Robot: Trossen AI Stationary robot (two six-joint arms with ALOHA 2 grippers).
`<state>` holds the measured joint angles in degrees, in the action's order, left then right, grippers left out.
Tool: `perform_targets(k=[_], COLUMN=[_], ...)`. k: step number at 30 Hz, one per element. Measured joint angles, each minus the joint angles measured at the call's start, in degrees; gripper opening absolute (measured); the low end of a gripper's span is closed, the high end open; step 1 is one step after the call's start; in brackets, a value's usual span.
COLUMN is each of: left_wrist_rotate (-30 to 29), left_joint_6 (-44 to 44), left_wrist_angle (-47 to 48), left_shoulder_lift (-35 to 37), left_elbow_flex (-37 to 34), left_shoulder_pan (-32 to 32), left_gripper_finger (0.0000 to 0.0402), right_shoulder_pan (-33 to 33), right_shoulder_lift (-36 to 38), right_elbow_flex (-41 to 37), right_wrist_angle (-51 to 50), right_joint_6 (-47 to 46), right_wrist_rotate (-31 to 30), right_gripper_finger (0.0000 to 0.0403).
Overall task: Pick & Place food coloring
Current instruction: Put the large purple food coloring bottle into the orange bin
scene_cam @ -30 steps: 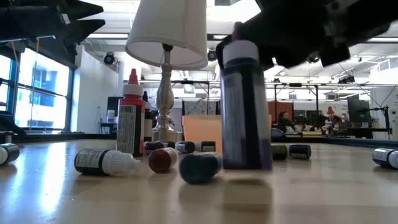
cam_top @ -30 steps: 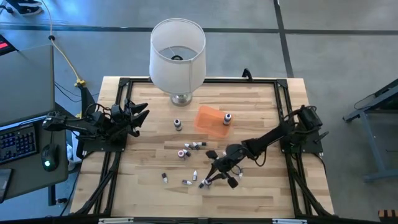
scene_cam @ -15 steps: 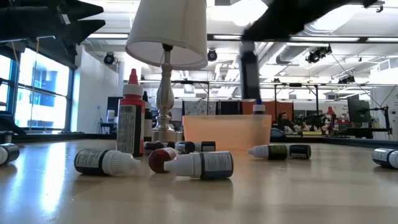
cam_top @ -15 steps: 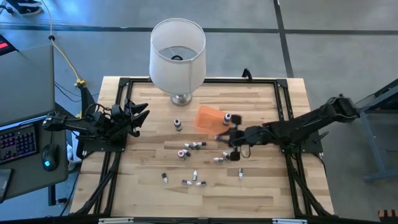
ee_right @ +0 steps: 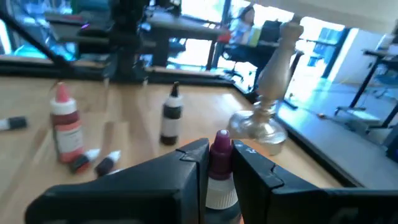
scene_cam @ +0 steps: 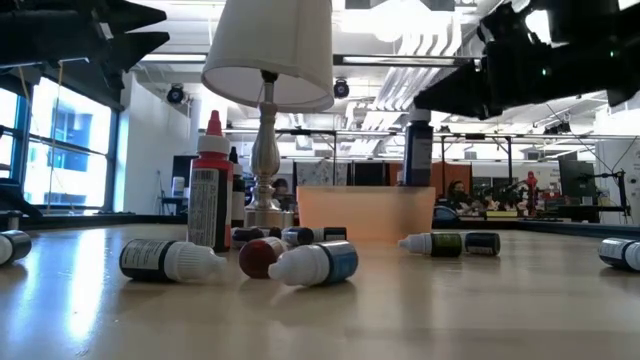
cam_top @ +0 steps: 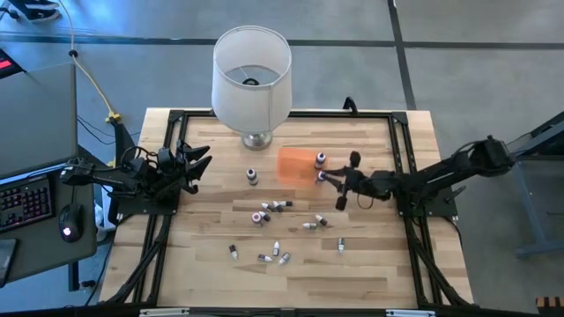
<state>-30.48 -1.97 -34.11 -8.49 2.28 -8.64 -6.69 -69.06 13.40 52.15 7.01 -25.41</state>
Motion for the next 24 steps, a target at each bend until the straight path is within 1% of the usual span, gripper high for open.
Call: perform_targets(k=[3,6,9,13,16,21,24], left_wrist_rotate=[0.0,0.0,0.0,0.0,0.0,0.0,0.0], left_joint_6=[0.0,0.0,0.0,0.0,0.0,0.0,0.0], left_wrist_angle=[0.0,0.0,0.0,0.0,0.0,0.0,0.0], left_shoulder_lift=[0.0,0.0,0.0,0.0,0.0,0.0,0.0], left_elbow_flex=[0.0,0.0,0.0,0.0,0.0,0.0,0.0], left_shoulder_pan=[0.0,0.0,0.0,0.0,0.0,0.0,0.0], left_gripper_finger=[0.0179,0.0179,0.0179,0.0179,0.0179,0.0179,0.0179], right_shoulder_pan=[1.3,2.7,4.9,8.6,10.9,14.0,16.1], right_shoulder_lift=[0.0,0.0,0.0,0.0,0.0,0.0,0.0], right_elbow_flex=[-0.4,-0.3,-0.3,-0.3,-0.3,-0.3,-0.3], right_wrist_angle=[4.6,5.8,2.6,-3.7,-5.7,-6.9,-7.3], right_joint_6=[1.3,2.3,2.0,-2.0,-3.4,-3.1,-4.1], right_wrist_rotate=[2.6,3.5,2.8,3.4,5.1,5.9,8.7], right_gripper_finger=[0.0057,0.0057,0.0057,0.0057,0.0057,0.0057,0.0057])
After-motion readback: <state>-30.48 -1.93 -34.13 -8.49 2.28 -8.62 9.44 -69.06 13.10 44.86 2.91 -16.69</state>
